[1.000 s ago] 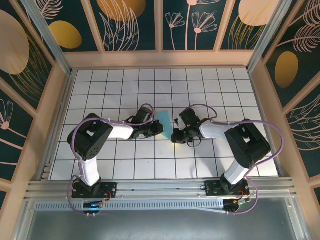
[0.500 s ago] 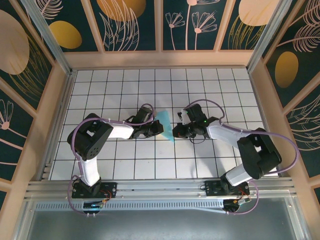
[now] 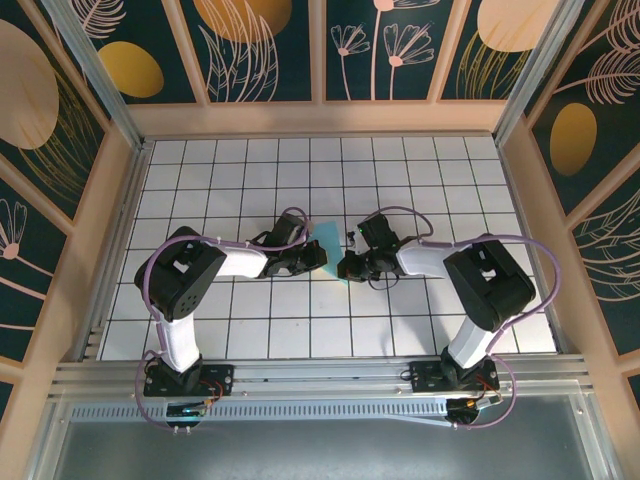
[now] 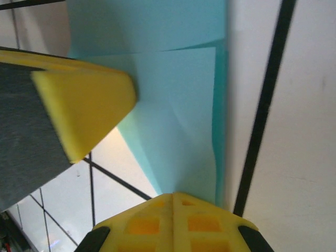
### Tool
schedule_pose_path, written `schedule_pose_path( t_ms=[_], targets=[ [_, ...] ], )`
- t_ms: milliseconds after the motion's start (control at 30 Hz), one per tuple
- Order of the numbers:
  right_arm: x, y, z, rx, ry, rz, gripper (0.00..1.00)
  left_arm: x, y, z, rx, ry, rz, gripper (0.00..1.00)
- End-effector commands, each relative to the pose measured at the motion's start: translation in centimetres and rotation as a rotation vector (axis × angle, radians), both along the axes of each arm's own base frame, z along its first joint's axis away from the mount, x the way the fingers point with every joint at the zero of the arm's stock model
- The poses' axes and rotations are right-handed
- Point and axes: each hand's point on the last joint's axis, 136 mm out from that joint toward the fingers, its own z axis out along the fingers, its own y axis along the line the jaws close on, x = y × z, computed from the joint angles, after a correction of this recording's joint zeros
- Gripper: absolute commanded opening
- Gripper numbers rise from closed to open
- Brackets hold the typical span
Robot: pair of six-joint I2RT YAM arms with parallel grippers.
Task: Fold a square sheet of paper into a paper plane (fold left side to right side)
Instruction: Third fold the triangle at the center of the table.
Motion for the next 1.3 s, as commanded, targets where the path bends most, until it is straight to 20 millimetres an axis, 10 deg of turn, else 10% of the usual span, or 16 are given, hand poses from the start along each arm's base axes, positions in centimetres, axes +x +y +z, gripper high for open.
schedule_pose_path(
  t_ms=[0, 500, 1267],
  targets=[
    [-0.2, -0.9, -1.3, -0.072, 0.035, -0.029, 0.00, -1.1, 2.2, -3.1, 0.122, 0.063, 0.024, 0.07],
    [-1.6, -3.0, -3.8, -0.207, 0.098, -0.031, 0.00, -1.2, 0.8, 5.7, -0.094, -0.148, -0.030, 0.03],
    [-1.6, -3.6, -4.8, -0.285, 0.113, -0.021, 0.00, -1.7, -1.9, 1.5, -0.107, -0.025, -0.030, 0.00]
  ],
)
